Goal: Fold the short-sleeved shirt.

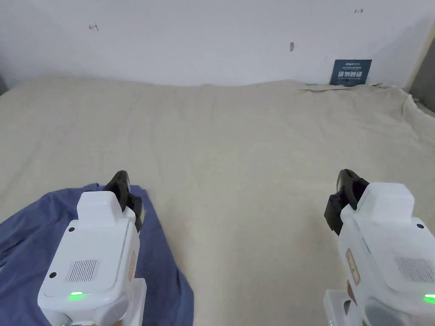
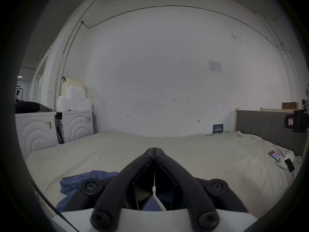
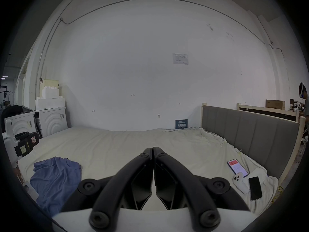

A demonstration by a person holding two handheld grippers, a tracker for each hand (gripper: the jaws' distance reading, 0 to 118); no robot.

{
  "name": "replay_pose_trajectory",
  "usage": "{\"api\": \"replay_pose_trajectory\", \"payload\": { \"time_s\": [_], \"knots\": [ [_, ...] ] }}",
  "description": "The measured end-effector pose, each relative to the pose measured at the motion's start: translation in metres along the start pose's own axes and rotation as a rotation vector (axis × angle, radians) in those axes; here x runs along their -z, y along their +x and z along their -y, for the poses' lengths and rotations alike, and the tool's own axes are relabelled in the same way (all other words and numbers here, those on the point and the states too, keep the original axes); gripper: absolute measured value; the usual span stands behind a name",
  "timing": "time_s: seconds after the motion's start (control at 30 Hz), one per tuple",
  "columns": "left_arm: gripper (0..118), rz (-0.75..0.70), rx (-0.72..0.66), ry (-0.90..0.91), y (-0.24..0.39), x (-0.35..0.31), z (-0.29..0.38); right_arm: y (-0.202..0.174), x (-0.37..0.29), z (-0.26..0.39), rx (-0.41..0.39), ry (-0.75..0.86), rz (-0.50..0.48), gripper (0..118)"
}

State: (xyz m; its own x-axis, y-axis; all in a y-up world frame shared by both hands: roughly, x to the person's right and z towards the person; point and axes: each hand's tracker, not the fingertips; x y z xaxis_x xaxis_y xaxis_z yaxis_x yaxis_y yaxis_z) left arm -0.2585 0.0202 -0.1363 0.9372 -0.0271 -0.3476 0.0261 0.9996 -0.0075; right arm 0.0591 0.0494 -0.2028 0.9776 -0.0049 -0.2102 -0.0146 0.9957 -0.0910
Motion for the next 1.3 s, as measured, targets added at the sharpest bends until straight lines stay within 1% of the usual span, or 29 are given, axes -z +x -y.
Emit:
{"api": "replay_pose_trajectory", "payload": {
  "time_s": [0.1,0.57,0.77,0.93,1.03,1.3],
  "knots": [
    [0,-0.036,-0.001,0.001,-0.020,-0.006,-0.002,-0.018,0.006,-0.002,0.001,0.005,-0.042,0],
    [0,-0.302,0.031,-0.001,-0.128,-0.054,-0.008,-0.132,0.021,-0.003,-0.018,0.013,-0.312,0],
    [0,-0.393,0.037,-0.009,-0.162,-0.078,-0.008,-0.168,0.023,0.002,-0.008,0.005,-0.406,0],
    [0,-0.445,0.027,-0.015,-0.180,-0.090,-0.007,-0.186,0.025,0.006,-0.022,-0.002,-0.452,0],
    [0,-0.460,0.009,-0.013,-0.187,-0.093,-0.007,-0.190,0.025,0.007,-0.027,-0.003,-0.468,0],
    [0,-0.446,-0.001,-0.024,-0.186,-0.084,-0.003,-0.185,0.030,0.007,-0.032,-0.005,-0.456,0]
  ]
}}
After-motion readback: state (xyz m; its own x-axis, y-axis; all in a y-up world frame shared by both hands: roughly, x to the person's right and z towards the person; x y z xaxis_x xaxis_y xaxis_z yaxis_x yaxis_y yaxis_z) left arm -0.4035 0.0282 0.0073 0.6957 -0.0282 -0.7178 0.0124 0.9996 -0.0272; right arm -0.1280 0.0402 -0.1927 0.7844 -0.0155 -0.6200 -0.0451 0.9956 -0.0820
